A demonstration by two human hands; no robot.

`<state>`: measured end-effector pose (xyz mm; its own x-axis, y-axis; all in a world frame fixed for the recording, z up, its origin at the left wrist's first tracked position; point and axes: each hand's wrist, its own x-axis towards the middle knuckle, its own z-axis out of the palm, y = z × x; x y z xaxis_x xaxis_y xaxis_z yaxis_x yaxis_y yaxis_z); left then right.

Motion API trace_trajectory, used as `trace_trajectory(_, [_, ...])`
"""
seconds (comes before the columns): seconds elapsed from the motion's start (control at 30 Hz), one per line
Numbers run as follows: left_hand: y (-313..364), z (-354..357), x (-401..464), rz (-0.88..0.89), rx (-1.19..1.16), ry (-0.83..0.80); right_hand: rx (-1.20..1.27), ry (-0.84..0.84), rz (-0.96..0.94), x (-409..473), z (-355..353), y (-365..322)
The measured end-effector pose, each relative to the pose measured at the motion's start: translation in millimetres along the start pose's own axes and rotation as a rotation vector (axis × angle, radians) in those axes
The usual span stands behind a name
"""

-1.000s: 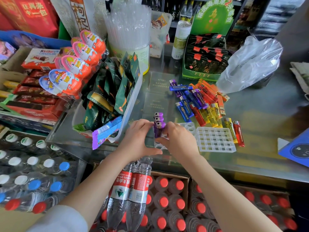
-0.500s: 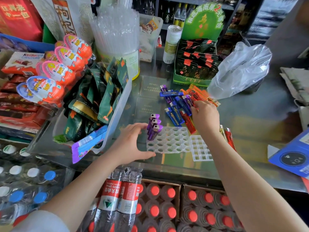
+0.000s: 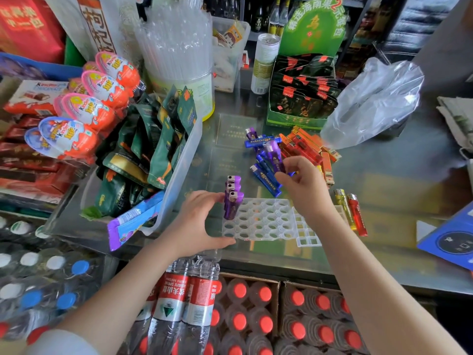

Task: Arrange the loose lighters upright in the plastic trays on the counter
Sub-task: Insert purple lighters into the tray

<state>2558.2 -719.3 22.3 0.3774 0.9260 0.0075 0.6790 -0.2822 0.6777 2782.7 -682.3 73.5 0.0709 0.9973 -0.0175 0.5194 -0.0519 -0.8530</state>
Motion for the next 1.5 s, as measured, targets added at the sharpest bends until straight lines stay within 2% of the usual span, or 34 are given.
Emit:
trace_trajectory(0.07, [-1,1,-3,0.006,0.031,0.016,0.32,-0.099,0.073,-25,7,-5])
trace_trajectory(0.17, [-3,5,-6,0.016,0.113,0.016,0.415,-0.173,0.009,-51,24,-4])
trace_trajectory(0.3, [-5,11,-7,0.03,0.187,0.056,0.264,-0.231,-0.036,-68,47,2])
trace_trajectory(0.6, [-8,9,-7,0.048,0.201,0.034,-0.081,-0.142,-0.277,-72,61,0])
trace_trajectory(0.87, [-8,11,-7,0.054,0.165,0.084,-0.144,-0.149,-0.39,-77,62,1])
trace_trajectory(1.07, [-7,9,-8,0.04,0.157,0.066,-0.139,-0.093,-0.361,-72,66,8])
trace_trajectory(1.27, [-6,8,-8,0.039,0.142,0.069,-0.245,-0.136,-0.508,-71,60,12])
trace_trajectory(1.4, [-7,9,-7,0.044,0.143,0.097,-0.423,-0.141,-0.499,-68,63,7])
trace_trajectory(1.5, [-6,9,-6,0.027,0.145,0.113,-0.532,-0.296,-0.458,-55,53,-2])
